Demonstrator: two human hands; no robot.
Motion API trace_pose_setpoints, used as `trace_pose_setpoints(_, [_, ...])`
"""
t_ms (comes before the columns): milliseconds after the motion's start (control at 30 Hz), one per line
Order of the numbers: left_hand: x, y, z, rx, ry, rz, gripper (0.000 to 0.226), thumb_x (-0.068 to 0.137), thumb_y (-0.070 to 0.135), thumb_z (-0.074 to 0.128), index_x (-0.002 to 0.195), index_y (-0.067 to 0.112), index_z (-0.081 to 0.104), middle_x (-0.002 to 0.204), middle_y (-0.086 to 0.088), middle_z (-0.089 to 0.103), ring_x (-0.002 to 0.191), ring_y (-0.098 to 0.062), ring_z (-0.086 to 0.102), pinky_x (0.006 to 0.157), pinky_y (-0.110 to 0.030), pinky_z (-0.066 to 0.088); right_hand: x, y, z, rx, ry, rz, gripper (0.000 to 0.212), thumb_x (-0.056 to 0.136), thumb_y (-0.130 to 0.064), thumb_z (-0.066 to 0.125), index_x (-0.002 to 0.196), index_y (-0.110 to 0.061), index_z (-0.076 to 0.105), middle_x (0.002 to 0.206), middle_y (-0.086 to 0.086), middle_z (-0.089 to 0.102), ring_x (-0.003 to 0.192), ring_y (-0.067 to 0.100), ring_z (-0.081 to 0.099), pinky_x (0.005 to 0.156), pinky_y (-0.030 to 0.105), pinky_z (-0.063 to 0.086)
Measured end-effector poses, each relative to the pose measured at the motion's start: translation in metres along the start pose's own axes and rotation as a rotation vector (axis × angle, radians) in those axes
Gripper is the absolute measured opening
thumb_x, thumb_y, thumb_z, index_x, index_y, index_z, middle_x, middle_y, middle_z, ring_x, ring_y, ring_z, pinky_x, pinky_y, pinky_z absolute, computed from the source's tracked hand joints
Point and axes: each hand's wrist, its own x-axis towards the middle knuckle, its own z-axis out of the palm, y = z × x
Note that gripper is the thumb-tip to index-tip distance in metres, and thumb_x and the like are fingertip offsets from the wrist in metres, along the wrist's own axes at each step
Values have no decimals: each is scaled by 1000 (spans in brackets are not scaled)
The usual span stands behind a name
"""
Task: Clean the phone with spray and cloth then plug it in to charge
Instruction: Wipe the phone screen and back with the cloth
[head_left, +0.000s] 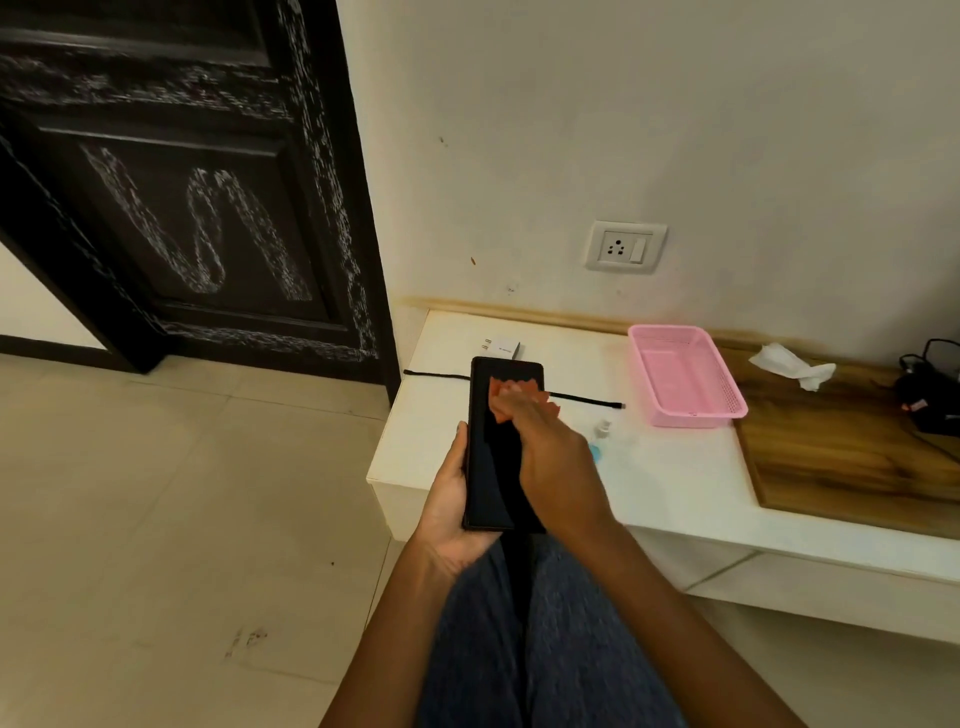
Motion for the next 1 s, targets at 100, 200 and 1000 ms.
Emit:
trace_pose_setpoints(100, [1, 1, -4, -69, 17, 2, 64, 87, 56, 48, 128, 8, 59, 127, -18, 61, 114, -30, 61, 99, -44, 46, -29, -5, 12, -15, 25, -70, 34, 89, -2, 51, 123, -6, 57, 129, 13, 57, 126, 27, 47, 105, 40, 39])
trace_pose_setpoints(200, [5, 4, -8, -61, 77, 14, 75, 79, 60, 52, 129, 5, 54, 123, -21, 61, 112, -33, 59, 102, -48, 44, -61, -6, 18, 9, 28, -119, 39, 83, 6, 54, 120, -7, 60, 124, 8, 62, 121, 19, 53, 105, 28, 39])
trace_pose_setpoints(1000, [0, 18, -4, -77, 24, -6, 72, 79, 56, 59, 134, 11, 51, 127, -22, 56, 114, -34, 56, 92, -49, 51, -93, 35, -1, 707, 179, 497, 28, 94, 1, 45, 98, -14, 67, 97, 2, 70, 93, 16, 64, 76, 19, 51])
